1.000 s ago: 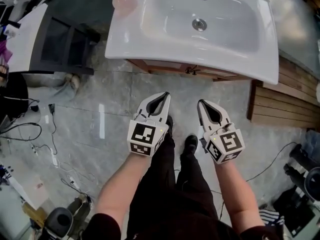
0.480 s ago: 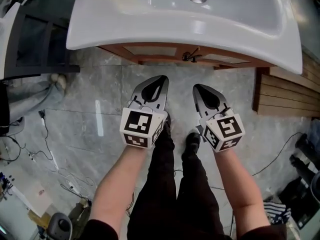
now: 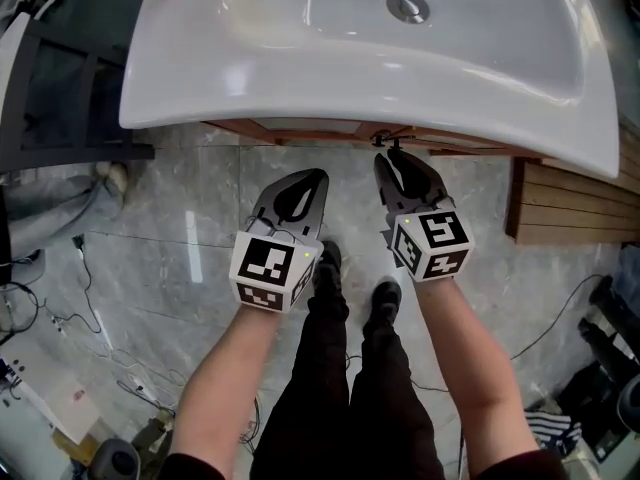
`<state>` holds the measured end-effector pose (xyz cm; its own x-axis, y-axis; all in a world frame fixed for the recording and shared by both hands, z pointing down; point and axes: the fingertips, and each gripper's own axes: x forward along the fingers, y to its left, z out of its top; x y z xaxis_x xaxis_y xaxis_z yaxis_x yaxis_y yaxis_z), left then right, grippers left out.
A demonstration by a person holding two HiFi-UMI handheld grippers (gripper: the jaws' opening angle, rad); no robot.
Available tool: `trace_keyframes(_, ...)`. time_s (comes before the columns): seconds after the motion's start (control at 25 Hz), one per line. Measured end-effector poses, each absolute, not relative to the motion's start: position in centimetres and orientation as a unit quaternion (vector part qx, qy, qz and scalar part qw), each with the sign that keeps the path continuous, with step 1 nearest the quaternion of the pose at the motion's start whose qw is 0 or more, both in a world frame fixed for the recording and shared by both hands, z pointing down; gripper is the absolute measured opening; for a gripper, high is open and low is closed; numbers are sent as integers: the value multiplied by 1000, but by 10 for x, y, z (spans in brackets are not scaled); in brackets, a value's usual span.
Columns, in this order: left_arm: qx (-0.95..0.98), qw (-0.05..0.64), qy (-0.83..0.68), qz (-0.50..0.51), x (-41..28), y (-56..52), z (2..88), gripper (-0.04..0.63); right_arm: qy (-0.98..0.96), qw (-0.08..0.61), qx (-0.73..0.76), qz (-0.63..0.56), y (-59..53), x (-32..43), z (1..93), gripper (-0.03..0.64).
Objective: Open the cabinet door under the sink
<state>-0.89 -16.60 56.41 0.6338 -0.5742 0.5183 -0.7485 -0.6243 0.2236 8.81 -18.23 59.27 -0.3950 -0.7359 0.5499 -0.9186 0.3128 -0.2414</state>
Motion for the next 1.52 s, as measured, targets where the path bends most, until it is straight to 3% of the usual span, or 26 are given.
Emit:
trace_keyframes(0.24,897,190,-341,206,38,-179,579,17,-779,184,535,268,-163,125,598,81)
trace_keyframes(0.36,901,188,-331,209,64,-188,590,101,-769,183,545,280,-143,149,602,81)
trace_keyframes(0.6,889,194,-345,228,90,-199,610,133,-754,181,550,310,-98,180,609,75)
trace_keyframes(0.92,865,215,-385,237,100,-208,621,101,-739,176,557,336,-66,210,615,74)
trace_keyframes(1.52,817,229,-463,256,98,-210,627,101,-753,174,536,340,-63,228,605,67)
